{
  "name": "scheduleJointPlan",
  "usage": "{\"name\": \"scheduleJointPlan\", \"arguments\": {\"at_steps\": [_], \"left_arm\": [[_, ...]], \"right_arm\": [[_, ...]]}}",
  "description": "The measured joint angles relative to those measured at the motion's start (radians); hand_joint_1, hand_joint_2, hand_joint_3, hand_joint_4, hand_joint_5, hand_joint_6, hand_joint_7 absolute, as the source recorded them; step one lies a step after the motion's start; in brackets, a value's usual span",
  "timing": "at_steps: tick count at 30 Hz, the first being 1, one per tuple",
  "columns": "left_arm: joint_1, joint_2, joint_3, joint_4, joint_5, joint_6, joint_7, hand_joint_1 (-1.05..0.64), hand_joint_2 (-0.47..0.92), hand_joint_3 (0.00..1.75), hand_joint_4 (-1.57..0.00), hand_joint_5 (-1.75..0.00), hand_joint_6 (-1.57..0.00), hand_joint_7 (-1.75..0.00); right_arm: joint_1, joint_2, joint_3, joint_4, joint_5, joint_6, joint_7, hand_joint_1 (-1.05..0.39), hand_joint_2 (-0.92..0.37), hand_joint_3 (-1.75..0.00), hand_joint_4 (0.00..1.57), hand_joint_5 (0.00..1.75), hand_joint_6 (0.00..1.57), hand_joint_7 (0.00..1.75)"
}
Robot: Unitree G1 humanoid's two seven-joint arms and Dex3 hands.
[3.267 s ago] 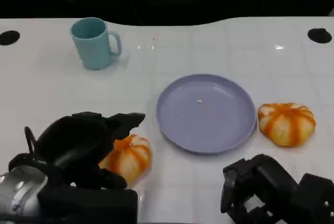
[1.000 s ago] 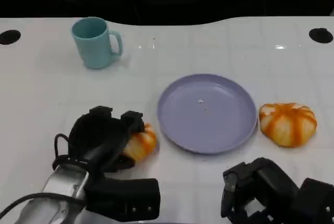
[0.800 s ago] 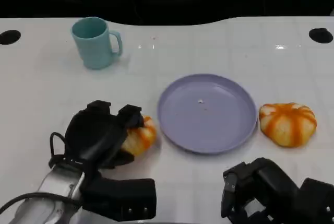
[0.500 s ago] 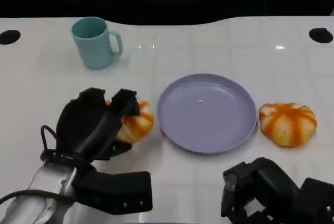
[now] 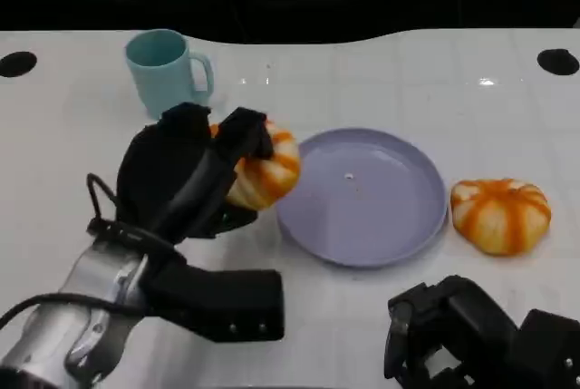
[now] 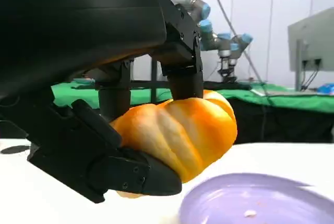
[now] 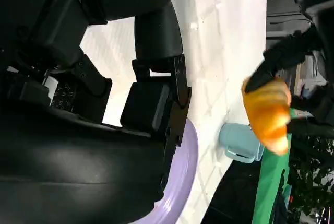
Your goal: Grasp the bread from the table and place it into the plate.
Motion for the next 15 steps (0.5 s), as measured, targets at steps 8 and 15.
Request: {"name": "scheduleJointPlan", "arguments": {"at_steps": [8,15], "left_arm": [[-0.074,-0.059,-0.032,0.092,-0.018,-0.024,-0.024,-0.3,0.49,0.92,-0.9,-1.75,-0.63,-1.75],[-0.14,-0.105,-0.066,0.196,-0.037,-0.053,-0.028,-0.29,0.5,0.93,-0.9,-1.75,-0.63,-1.75]], "right_arm": [[0.001,0.0,0.001,0.009,0.0,-0.016,0.001,-1.05,-0.16,-1.32,1.53,1.32,1.57,1.08],[0.009,0.0,0.01,0.004,-0.004,-0.018,-0.002,-1.05,-0.14,-1.36,1.52,1.32,1.57,1.06]]}}
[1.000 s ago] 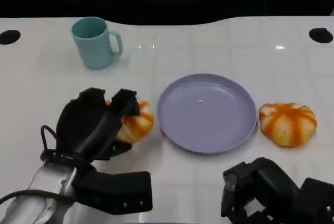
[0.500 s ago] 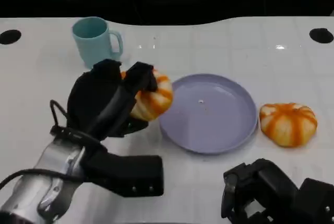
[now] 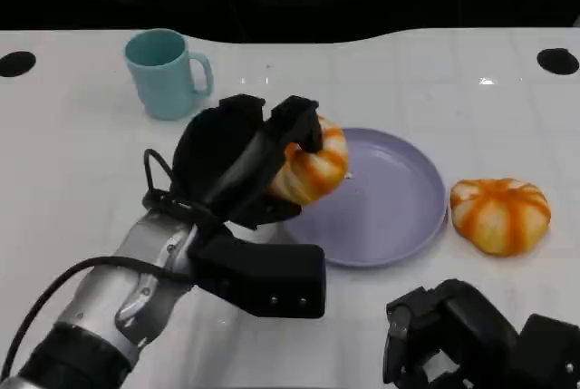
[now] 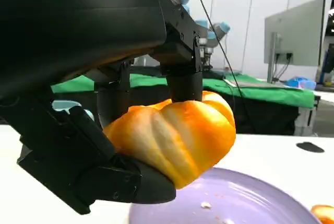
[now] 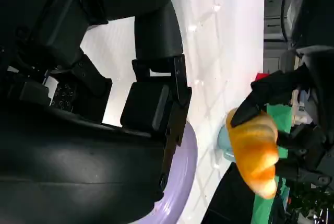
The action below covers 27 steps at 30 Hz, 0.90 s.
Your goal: Grasp the bread from the table and place it into the plate.
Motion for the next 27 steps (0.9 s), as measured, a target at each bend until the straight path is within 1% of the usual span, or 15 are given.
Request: {"name": "scheduleJointPlan", "arguments": {"at_steps": [5,9,14,17,18,19,20,21,22,23,24,25,26,27], "left_arm": [[-0.042,-0.041,-0.023,0.075,-0.005,-0.02,0.0,-0.3,0.51,0.95,-0.91,-1.75,-0.64,-1.75],[-0.091,-0.078,-0.04,0.17,-0.024,-0.041,0.002,-0.31,0.47,1.05,-0.93,-1.75,-0.66,-1.75],[-0.126,-0.117,-0.062,0.262,-0.027,-0.051,0.004,-0.31,0.45,1.06,-0.93,-1.75,-0.66,-1.75],[-0.162,-0.136,-0.082,0.318,-0.025,-0.052,0.009,-0.31,0.46,1.04,-0.9,-1.75,-0.64,-1.75],[-0.175,-0.144,-0.087,0.339,-0.023,-0.051,0.016,-0.31,0.51,0.96,-0.85,-1.75,-0.64,-1.59],[-0.186,-0.149,-0.092,0.358,-0.023,-0.054,0.022,-0.32,0.55,0.9,-0.8,-1.75,-0.64,-1.47],[-0.195,-0.154,-0.095,0.375,-0.023,-0.056,0.027,-0.33,0.61,0.79,-0.74,-1.75,-0.64,-1.32],[-0.198,-0.158,-0.096,0.387,-0.026,-0.059,0.03,-0.33,0.69,0.66,-0.69,-1.72,-0.63,-1.13],[-0.2,-0.162,-0.096,0.397,-0.03,-0.062,0.03,-0.34,0.78,0.48,-0.62,-1.69,-0.61,-0.81],[-0.201,-0.165,-0.097,0.405,-0.033,-0.062,0.027,-0.34,0.84,0.36,-0.57,-1.69,-0.62,-0.57],[-0.201,-0.165,-0.099,0.409,-0.034,-0.062,0.02,-0.34,0.88,0.28,-0.55,-1.69,-0.64,-0.42],[-0.201,-0.165,-0.1,0.411,-0.036,-0.062,0.012,-0.37,0.9,0.2,-0.49,-1.63,-0.59,-0.26],[-0.201,-0.165,-0.102,0.412,-0.038,-0.061,0.005,-0.39,0.91,0.16,-0.47,-1.54,-0.56,-0.19],[-0.202,-0.165,-0.105,0.413,-0.038,-0.061,0.001,-0.43,0.92,0.14,-0.45,-1.41,-0.52,-0.13]], "right_arm": [[0.007,0.0,0.009,-0.023,-0.015,0.004,-0.012,-1.05,-0.13,-1.36,1.52,1.32,1.57,1.07],[0.013,0.0,0.014,-0.029,-0.015,0.015,-0.014,-1.05,-0.12,-1.37,1.53,1.33,1.57,1.07],[0.016,0.001,0.015,-0.029,-0.012,0.016,-0.014,-1.05,-0.11,-1.38,1.53,1.33,1.57,1.07],[0.017,0.001,0.016,-0.029,-0.012,0.016,-0.014,-1.05,-0.12,-1.38,1.53,1.33,1.57,1.07],[0.016,0.001,0.017,-0.029,-0.012,0.016,-0.014,-1.05,-0.12,-1.38,1.53,1.33,1.57,1.06],[0.017,0.001,0.018,-0.029,-0.012,0.016,-0.014,-1.05,-0.12,-1.38,1.53,1.33,1.57,1.06],[0.017,0.001,0.019,-0.029,-0.011,0.015,-0.014,-1.05,-0.12,-1.38,1.53,1.32,1.57,1.06],[0.017,0.002,0.019,-0.028,-0.01,0.015,-0.014,-1.05,-0.12,-1.37,1.54,1.32,1.57,1.06],[0.017,0.003,0.019,-0.028,-0.01,0.015,-0.014,-1.05,-0.12,-1.37,1.54,1.32,1.57,1.06],[0.016,0.003,0.019,-0.028,-0.009,0.015,-0.014,-1.05,-0.12,-1.37,1.54,1.32,1.57,1.07],[0.016,0.003,0.019,-0.027,-0.01,0.015,-0.014,-1.05,-0.12,-1.37,1.54,1.32,1.57,1.07],[0.016,0.003,0.019,-0.027,-0.01,0.015,-0.015,-1.05,-0.12,-1.37,1.54,1.32,1.57,1.07],[0.016,0.003,0.019,-0.027,-0.01,0.014,-0.015,-1.05,-0.12,-1.37,1.55,1.32,1.57,1.07],[0.016,0.003,0.019,-0.027,-0.01,0.015,-0.016,-1.05,-0.13,-1.38,1.55,1.32,1.57,1.07]]}}
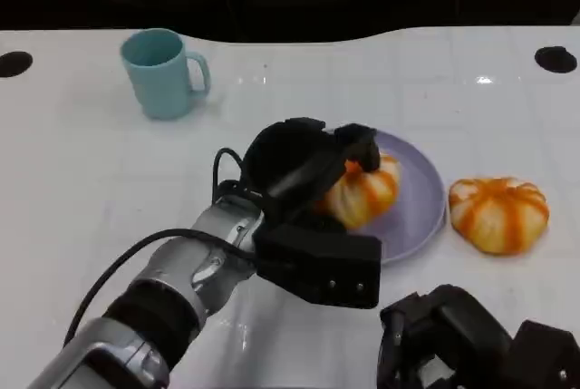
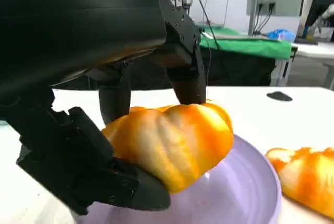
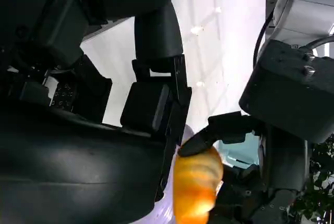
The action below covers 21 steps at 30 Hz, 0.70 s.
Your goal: Grasp the bread from the table and place it into the plate.
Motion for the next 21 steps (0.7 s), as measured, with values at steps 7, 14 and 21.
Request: {"name": "scheduleJointPlan", "arguments": {"at_steps": [7,14,21], "left_arm": [[-0.013,0.018,-0.031,-0.011,0.01,0.032,-0.083,-0.63,0.92,0.2,-0.35,-0.46,-0.33,0.0],[-0.013,0.041,-0.037,-0.074,0.011,0.081,-0.158,-0.66,0.92,0.2,-0.31,-0.39,-0.3,-0.01],[0.013,0.067,-0.034,-0.13,0.001,0.078,-0.167,-0.63,0.92,0.2,-0.34,-0.38,-0.27,0.0]], "right_arm": [[0.0,0.0,0.003,0.0,-0.002,0.0,-0.003,-1.05,-0.13,-1.38,1.54,1.31,1.57,1.06],[-0.001,0.0,0.003,0.0,0.0,-0.001,-0.001,-1.05,-0.13,-1.37,1.55,1.31,1.57,1.07],[-0.004,-0.001,0.002,0.001,0.001,-0.002,-0.001,-1.05,-0.12,-1.38,1.55,1.31,1.57,1.08]]}}
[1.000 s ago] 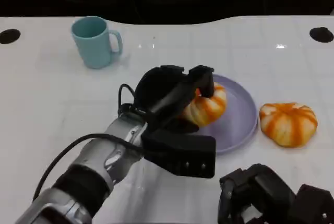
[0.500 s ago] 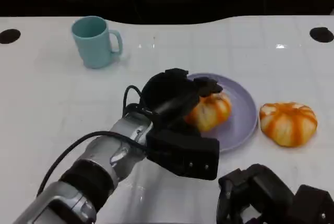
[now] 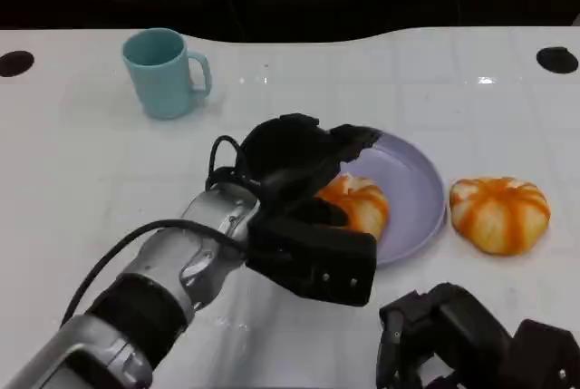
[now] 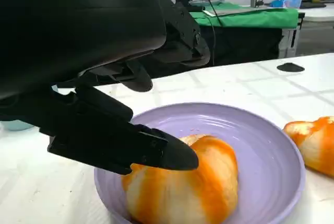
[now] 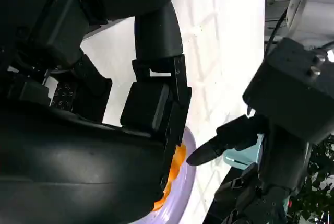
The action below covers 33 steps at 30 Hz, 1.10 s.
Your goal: Grasp the bread from the table and place it into the plate.
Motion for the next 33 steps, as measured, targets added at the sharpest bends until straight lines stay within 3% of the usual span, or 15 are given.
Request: {"name": "scheduleJointPlan", "arguments": {"at_steps": [8,14,18,19,20,23,26,33], "left_arm": [[0.092,0.045,0.093,-0.076,-0.167,-0.112,-0.034,-0.57,0.92,0.21,-0.49,-0.49,-0.42,-0.07],[0.189,0.033,0.23,-0.121,-0.476,-0.225,-0.189,-0.49,0.92,0.21,-0.51,-1.11,-0.64,-0.11],[0.25,0.005,0.304,-0.141,-0.674,-0.255,-0.325,-0.47,0.92,0.23,-0.56,-1.36,-0.74,-0.19],[0.264,-0.002,0.323,-0.149,-0.721,-0.261,-0.359,-0.48,0.92,0.23,-0.57,-1.41,-0.72,-0.29],[0.28,-0.008,0.341,-0.156,-0.766,-0.267,-0.39,-0.5,0.92,0.26,-0.57,-1.5,-0.63,-0.59],[0.324,-0.019,0.379,-0.178,-0.864,-0.274,-0.472,-0.55,0.92,0.27,-0.55,-1.65,-0.52,-1.05],[0.374,-0.024,0.41,-0.221,-0.936,-0.255,-0.533,-0.59,0.92,0.28,-0.56,-1.73,-0.49,-1.32],[0.484,-0.02,0.45,-0.344,-1.023,-0.182,-0.627,-0.63,0.92,0.27,-0.66,-1.75,-0.52,-1.63]], "right_arm": [[-0.001,-0.002,-0.004,0.0,0.002,0.004,0.001,-1.05,-0.13,-1.38,1.54,1.32,1.57,1.08],[-0.003,-0.003,-0.009,0.0,0.002,0.003,0.001,-1.05,-0.12,-1.38,1.54,1.33,1.57,1.08],[-0.003,-0.004,-0.009,0.0,0.002,0.004,0.002,-1.05,-0.13,-1.38,1.54,1.33,1.57,1.07],[-0.003,-0.004,-0.009,0.0,0.002,0.004,0.002,-1.05,-0.13,-1.38,1.54,1.33,1.57,1.07],[-0.003,-0.004,-0.009,0.0,0.002,0.004,0.002,-1.05,-0.13,-1.37,1.53,1.33,1.57,1.07],[-0.003,-0.004,-0.01,0.0,0.004,0.004,0.005,-1.05,-0.14,-1.37,1.52,1.32,1.57,1.06],[-0.003,-0.004,-0.011,0.0,0.009,0.003,0.007,-1.05,-0.14,-1.36,1.53,1.33,1.57,1.06],[-0.007,-0.004,-0.013,0.003,0.016,0.004,0.013,-1.05,-0.14,-1.35,1.53,1.32,1.57,1.06]]}}
